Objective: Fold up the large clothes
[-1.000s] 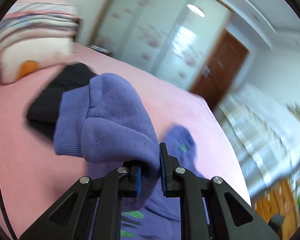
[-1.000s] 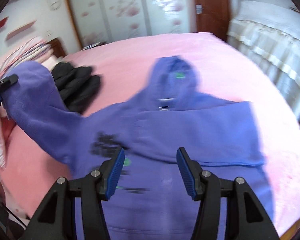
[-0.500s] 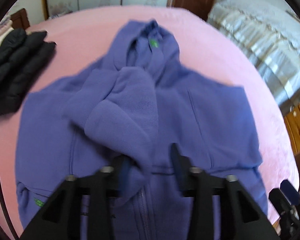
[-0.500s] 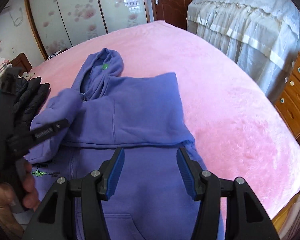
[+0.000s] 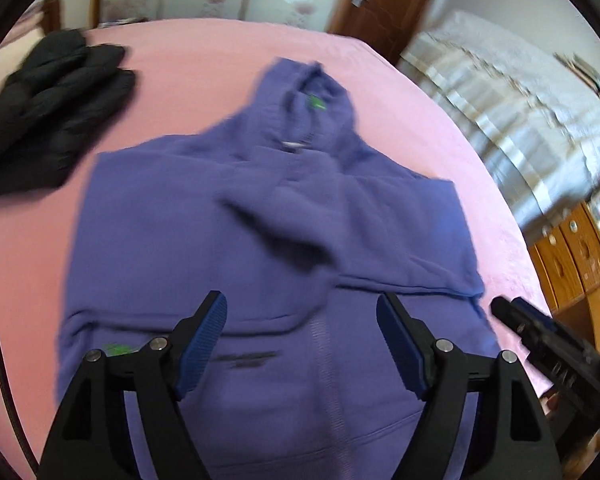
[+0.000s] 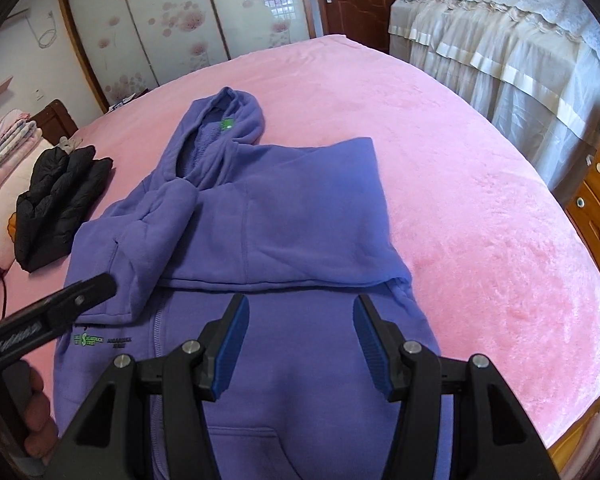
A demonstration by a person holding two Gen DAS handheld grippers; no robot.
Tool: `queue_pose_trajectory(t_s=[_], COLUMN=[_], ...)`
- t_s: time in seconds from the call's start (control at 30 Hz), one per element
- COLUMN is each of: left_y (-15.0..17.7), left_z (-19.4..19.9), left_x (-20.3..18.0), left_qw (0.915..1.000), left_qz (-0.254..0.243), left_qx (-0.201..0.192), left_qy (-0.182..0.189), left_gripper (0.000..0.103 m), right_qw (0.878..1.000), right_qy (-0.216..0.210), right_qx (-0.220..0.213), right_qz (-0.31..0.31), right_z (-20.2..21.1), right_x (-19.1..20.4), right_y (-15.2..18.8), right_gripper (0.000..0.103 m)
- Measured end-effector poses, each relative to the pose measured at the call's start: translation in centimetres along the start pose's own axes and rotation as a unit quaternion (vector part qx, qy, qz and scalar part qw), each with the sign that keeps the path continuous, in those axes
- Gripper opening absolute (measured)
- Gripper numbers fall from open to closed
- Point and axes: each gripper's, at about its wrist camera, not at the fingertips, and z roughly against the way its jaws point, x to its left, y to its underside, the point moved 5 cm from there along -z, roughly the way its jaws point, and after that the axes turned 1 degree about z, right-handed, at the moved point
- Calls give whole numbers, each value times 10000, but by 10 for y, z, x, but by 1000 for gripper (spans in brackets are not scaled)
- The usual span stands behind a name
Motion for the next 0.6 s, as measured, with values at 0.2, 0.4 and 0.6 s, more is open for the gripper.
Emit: queue_pose_trajectory(t_s=[0.2, 0.4, 0.6], left_y=[9, 21, 28], left_z=[7, -11, -27], left_x=[95, 165, 190], left_qw=[9942, 9818, 9790], left_qz=[735, 1564, 1834], left_qx=[13, 334, 432], left_qy=[-791, -1027, -773], left_gripper=[77, 77, 78], right_qw=[9978, 9860, 9635], right_qy=[-148, -63, 296], right_qx=[-161, -357, -286], right_qz=[629, 1626, 2647], right_z=[2, -17, -63], right_x=[56, 137, 198], right_y=[-17, -32, -28], right_gripper=[54, 54, 56])
